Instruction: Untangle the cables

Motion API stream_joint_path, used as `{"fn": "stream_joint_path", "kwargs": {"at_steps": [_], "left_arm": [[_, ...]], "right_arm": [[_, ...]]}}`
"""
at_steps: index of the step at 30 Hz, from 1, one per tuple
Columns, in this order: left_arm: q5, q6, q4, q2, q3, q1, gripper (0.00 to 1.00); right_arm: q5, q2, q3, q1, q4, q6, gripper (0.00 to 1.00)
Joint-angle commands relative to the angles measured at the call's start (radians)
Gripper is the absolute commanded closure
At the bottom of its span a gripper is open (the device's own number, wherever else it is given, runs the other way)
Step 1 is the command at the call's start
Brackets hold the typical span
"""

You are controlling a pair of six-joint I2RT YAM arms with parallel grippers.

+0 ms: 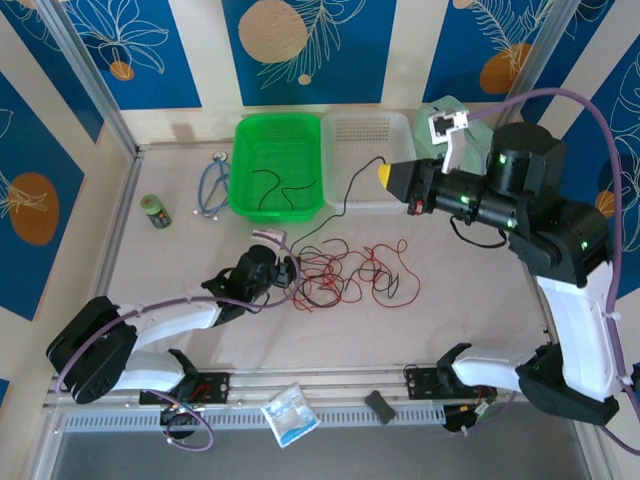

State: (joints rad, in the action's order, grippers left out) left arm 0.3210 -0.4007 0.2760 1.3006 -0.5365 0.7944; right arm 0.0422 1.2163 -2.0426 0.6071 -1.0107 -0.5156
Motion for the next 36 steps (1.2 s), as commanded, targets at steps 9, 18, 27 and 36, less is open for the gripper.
{"fn": "stream_joint_path", "kwargs": {"at_steps": [9, 18, 27, 36], "left_arm": [[0.041, -0.070, -0.038, 0.093, -0.001, -0.002, 0.53], [0.052, -0.075, -0.082, -0.018, 0.057, -0.001, 0.46], [-0.048, -0.024, -0.195, -0.260, 0.053, -0.001, 0.14], [-0.091, -0.009, -0.479, -0.505, -0.054, -0.001, 0.00]], "right_arm": [[0.110, 0.167, -0.346, -0.126, -0.041, 0.060, 1.00], [0.301, 0.318, -0.471, -0.235, 0.043, -0.012, 1.00], [0.409, 0.485, -0.574, -0.271, 0.119, -0.039, 1.00], [0.542, 0.712, -0.705, -0.261, 0.302, -0.142, 1.00]]}}
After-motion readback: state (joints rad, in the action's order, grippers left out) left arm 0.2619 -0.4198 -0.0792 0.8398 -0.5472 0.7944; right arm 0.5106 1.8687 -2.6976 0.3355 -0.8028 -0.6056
